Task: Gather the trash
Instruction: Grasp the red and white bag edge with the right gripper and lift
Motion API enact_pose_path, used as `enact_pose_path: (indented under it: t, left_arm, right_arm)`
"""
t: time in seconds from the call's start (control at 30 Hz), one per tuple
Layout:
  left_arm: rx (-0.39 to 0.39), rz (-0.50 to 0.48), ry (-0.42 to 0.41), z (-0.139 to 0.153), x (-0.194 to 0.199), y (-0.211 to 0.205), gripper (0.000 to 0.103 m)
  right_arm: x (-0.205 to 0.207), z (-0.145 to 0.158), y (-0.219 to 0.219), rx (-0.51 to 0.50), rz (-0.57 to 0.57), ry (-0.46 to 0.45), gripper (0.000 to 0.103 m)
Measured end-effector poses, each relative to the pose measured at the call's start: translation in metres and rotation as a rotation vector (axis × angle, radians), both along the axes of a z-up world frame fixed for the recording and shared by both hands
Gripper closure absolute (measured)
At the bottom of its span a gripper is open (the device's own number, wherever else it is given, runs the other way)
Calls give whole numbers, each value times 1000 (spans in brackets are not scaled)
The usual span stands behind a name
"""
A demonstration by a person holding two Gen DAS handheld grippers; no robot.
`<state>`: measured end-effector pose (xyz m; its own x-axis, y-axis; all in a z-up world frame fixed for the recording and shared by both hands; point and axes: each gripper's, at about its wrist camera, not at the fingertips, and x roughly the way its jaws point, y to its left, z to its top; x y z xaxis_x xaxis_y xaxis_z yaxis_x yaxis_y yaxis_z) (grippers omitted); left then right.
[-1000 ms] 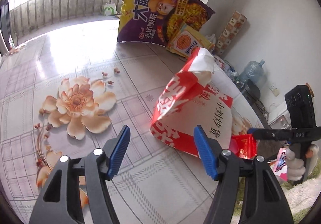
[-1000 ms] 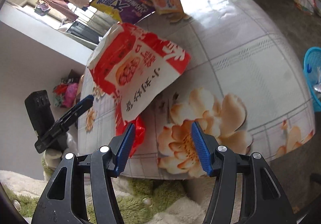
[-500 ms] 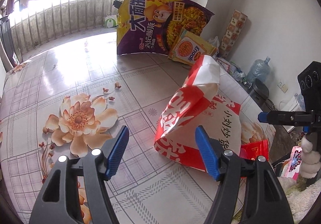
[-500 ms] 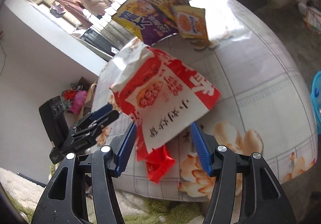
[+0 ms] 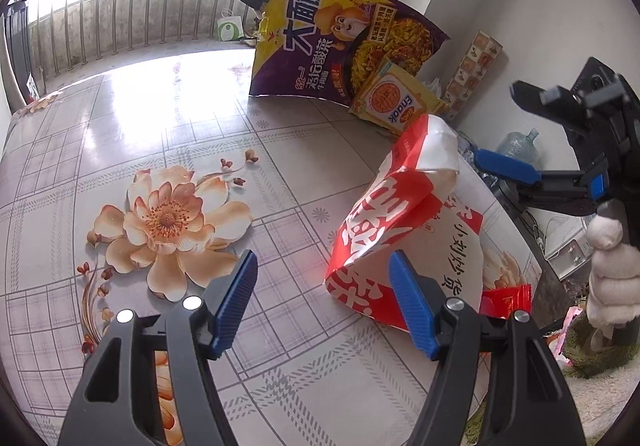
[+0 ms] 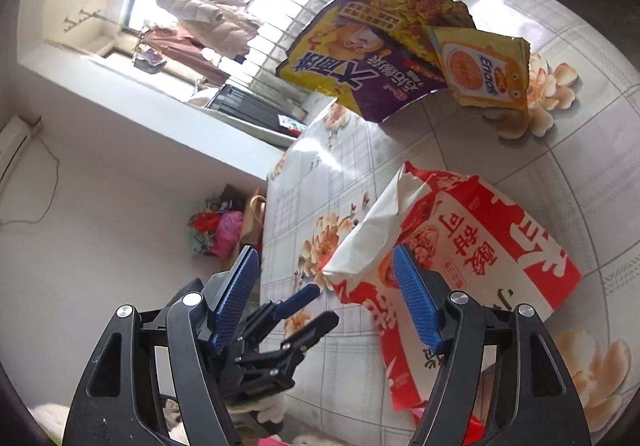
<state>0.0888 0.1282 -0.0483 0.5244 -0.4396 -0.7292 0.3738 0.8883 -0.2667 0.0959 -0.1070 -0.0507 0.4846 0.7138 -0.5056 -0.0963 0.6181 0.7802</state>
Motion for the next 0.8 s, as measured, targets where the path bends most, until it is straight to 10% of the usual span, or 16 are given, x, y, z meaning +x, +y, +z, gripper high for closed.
enact_pose_path:
  t: [0.27,0.8]
  left_arm:
    - [24,-16,-5,-2,0,-8,37]
    - [28,-37,-23,2,1,-22,37]
  right_arm:
    - [29,-16,2,100,-69,142,36]
    - [20,-29,-5,191,-38,185,86]
